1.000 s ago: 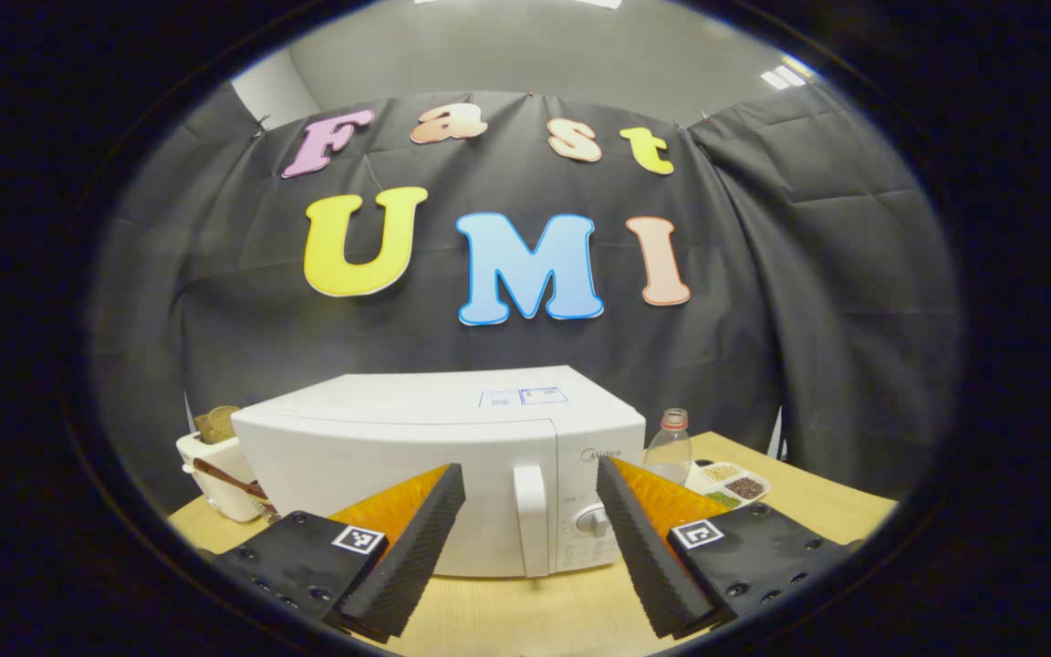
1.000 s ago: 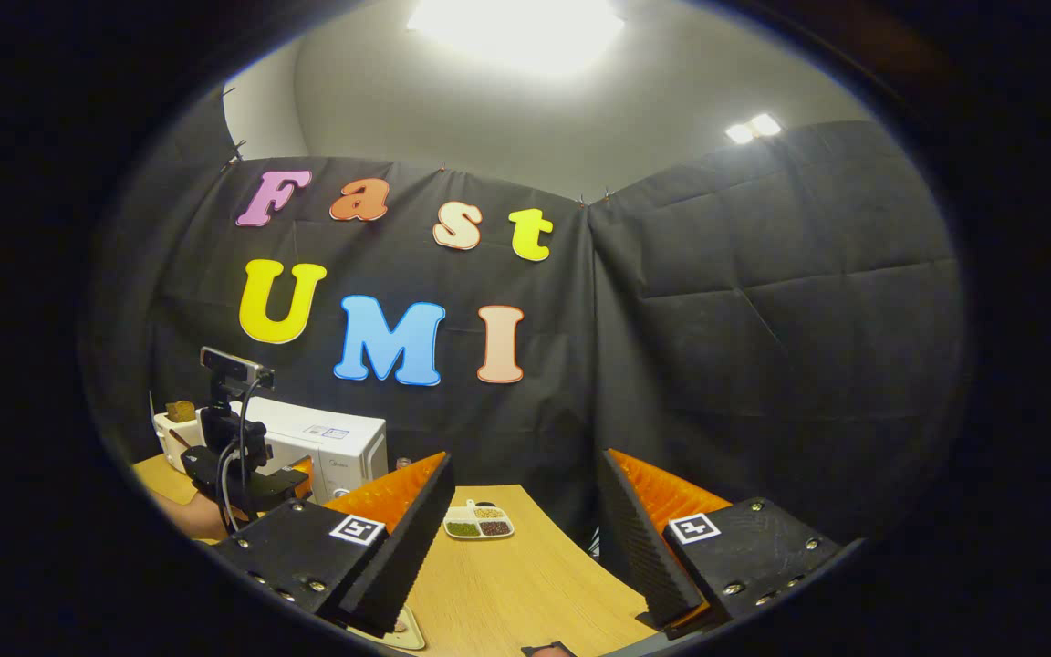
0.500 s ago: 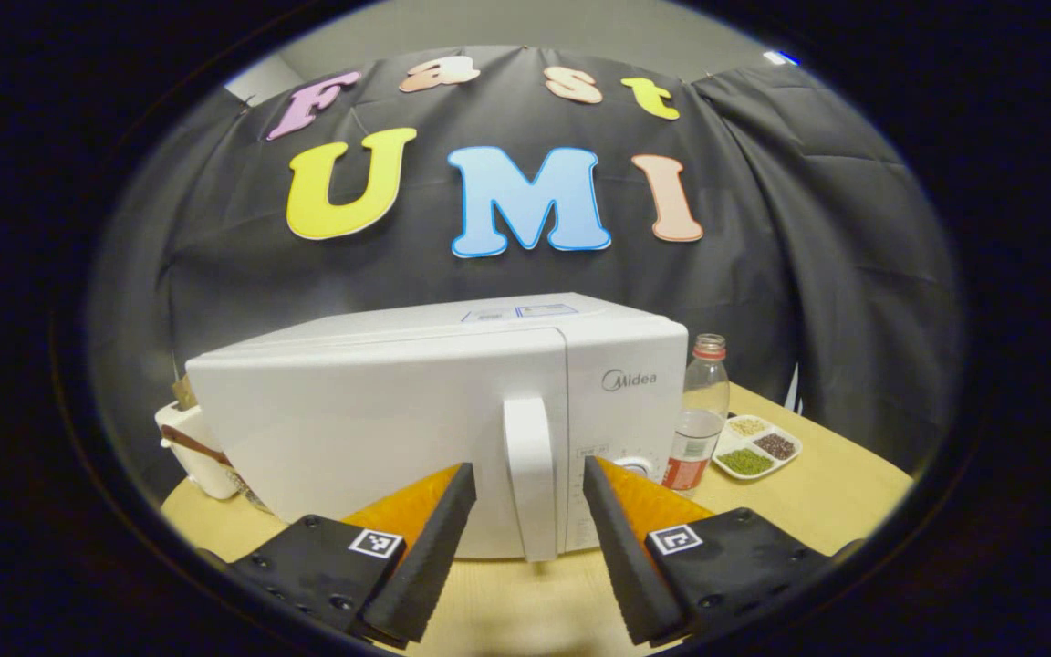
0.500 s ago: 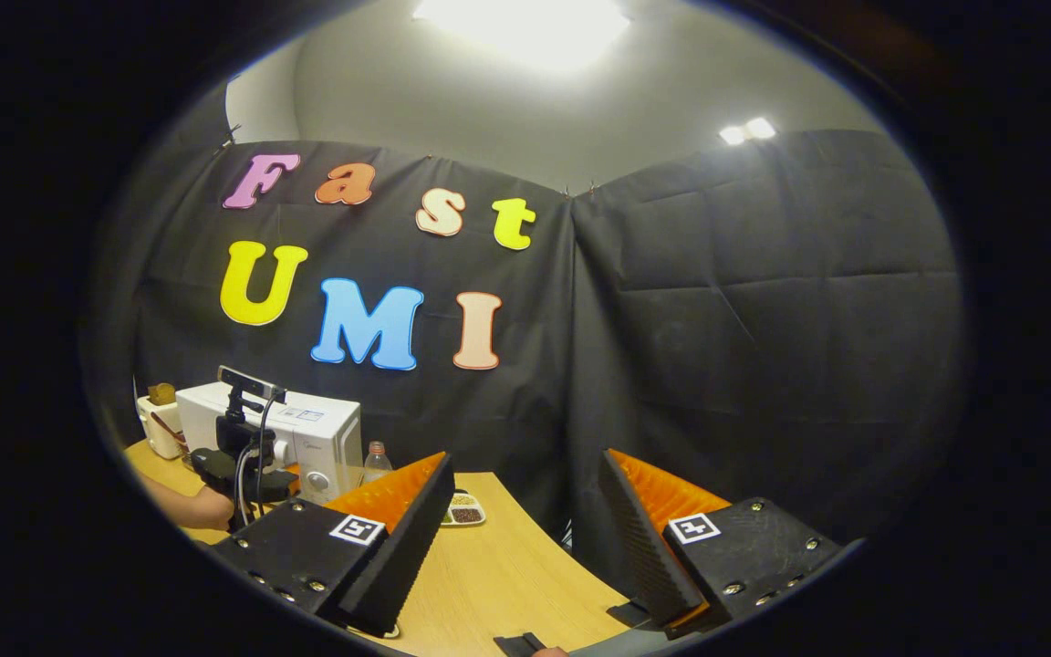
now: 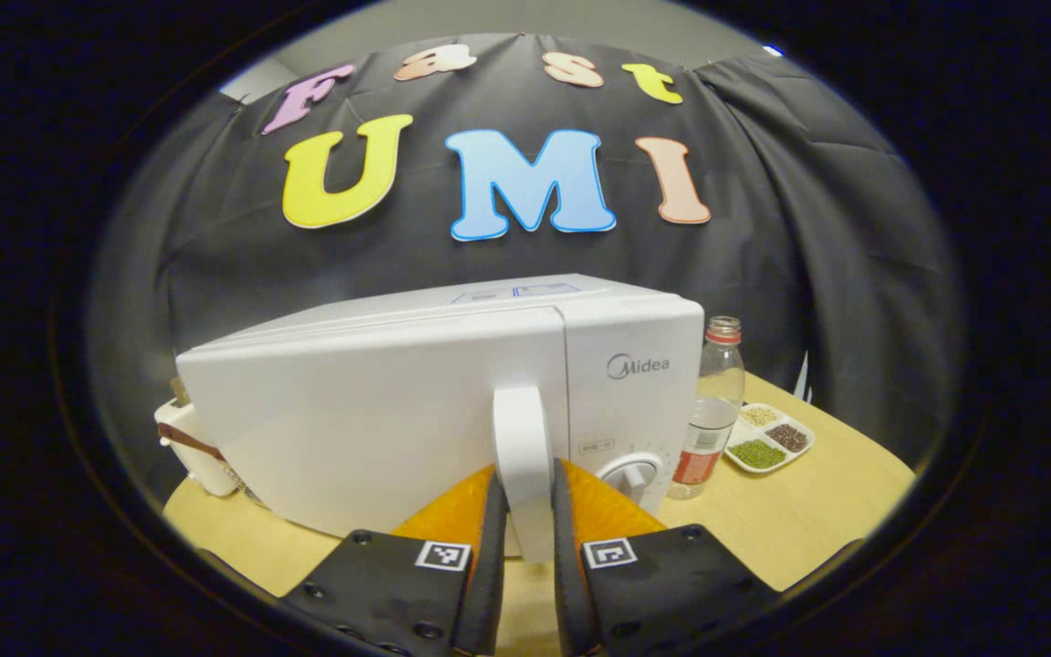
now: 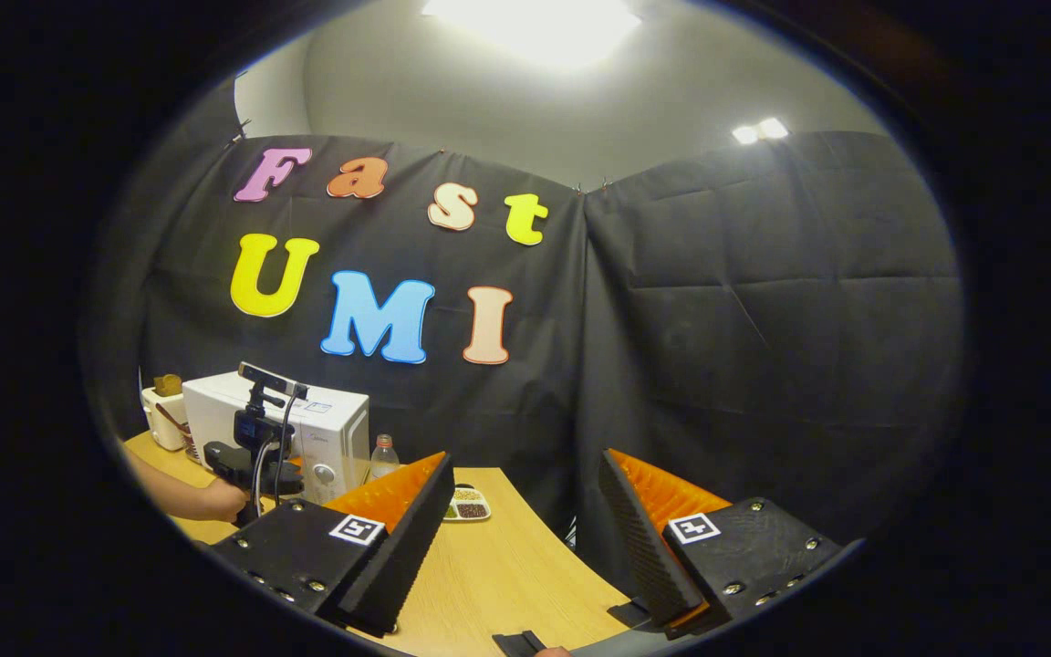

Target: Open the microwave oven with the left hand, put the food in, and close the microwave oven.

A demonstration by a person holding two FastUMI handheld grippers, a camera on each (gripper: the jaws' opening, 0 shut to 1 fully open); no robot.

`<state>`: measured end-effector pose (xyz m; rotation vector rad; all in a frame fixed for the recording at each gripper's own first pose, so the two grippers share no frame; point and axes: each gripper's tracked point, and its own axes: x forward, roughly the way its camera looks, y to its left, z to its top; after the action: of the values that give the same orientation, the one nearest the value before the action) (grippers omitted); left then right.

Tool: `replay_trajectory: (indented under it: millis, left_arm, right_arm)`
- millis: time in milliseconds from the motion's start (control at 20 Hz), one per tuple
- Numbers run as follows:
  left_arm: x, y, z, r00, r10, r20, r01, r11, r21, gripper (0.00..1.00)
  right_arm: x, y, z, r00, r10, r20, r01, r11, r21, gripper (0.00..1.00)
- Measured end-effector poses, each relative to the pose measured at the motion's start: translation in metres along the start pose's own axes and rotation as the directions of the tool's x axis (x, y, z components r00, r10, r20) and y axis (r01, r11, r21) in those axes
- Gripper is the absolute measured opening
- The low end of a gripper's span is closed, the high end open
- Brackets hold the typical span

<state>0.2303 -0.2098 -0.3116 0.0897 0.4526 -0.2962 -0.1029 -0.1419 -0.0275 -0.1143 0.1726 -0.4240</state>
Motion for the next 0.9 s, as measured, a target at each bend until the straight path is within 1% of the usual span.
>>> replay_trajectory:
  millis: [50, 100, 150, 250, 300, 350, 400, 550, 650, 700, 900]
  left_arm:
    - [-0.001, 0.0, 0.0, 1.0, -0.005, 0.001, 0.005, 1.0, 0.003, 0.28]
    - [-0.003, 0.001, 0.0, 1.0, -0.014, 0.006, 0.014, 1.0, 0.001, 0.26]
    - [-0.005, 0.001, 0.002, 1.0, -0.016, 0.008, 0.017, 1.0, -0.003, 0.2]
    - [-0.003, 0.0, 0.003, 1.0, -0.016, -0.008, 0.016, 1.0, -0.003, 0.17]
    - [-0.002, 0.001, 0.0, 1.0, -0.016, -0.022, 0.016, 1.0, -0.014, 0.13]
    - [-0.001, 0.002, 0.001, 1.0, -0.013, -0.026, 0.012, 0.999, -0.03, 0.13]
    - [-0.002, 0.002, 0.0, 0.999, -0.01, -0.033, 0.009, 0.999, -0.039, 0.1]
    - [-0.002, 0.003, 0.002, 0.999, -0.003, -0.038, 0.001, 0.999, -0.052, 0.07]
    - [-0.001, 0.003, 0.001, 0.999, -0.003, -0.039, 0.0, 0.998, -0.065, 0.08]
    - [-0.001, 0.002, 0.0, 0.999, -0.002, -0.042, -0.001, 0.998, -0.069, 0.07]
    - [-0.003, 0.002, 0.001, 0.999, -0.001, -0.039, -0.002, 0.997, -0.08, 0.07]
  right_arm:
    - [0.0, 0.0, 0.0, 1.0, 0.002, 0.0, -0.002, 1.0, 0.003, 0.97]
    - [-0.001, -0.001, 0.0, 1.0, 0.006, 0.002, -0.006, 1.0, 0.008, 0.97]
    - [-0.001, 0.0, 0.001, 1.0, 0.013, 0.005, -0.013, 1.0, 0.012, 0.97]
    - [-0.001, -0.001, 0.001, 1.0, 0.021, 0.01, -0.021, 1.0, 0.012, 0.98]
    - [-0.001, 0.0, 0.0, 1.0, 0.027, 0.014, -0.027, 1.0, 0.011, 0.97]
    - [0.0, 0.001, 0.001, 0.999, 0.032, 0.018, -0.033, 0.999, 0.01, 0.97]
    - [0.002, 0.0, 0.0, 0.999, 0.037, 0.018, -0.037, 0.999, 0.01, 0.98]
    - [0.006, 0.002, 0.0, 0.998, 0.054, 0.02, -0.055, 0.998, 0.022, 0.97]
    - [0.011, 0.003, 0.002, 0.998, 0.062, 0.028, -0.063, 0.998, 0.024, 0.97]
    - [0.014, 0.004, 0.0, 0.997, 0.065, 0.028, -0.066, 0.998, 0.024, 0.97]
    - [0.028, 0.013, -0.001, 0.996, 0.09, 0.021, -0.091, 0.995, 0.036, 0.97]
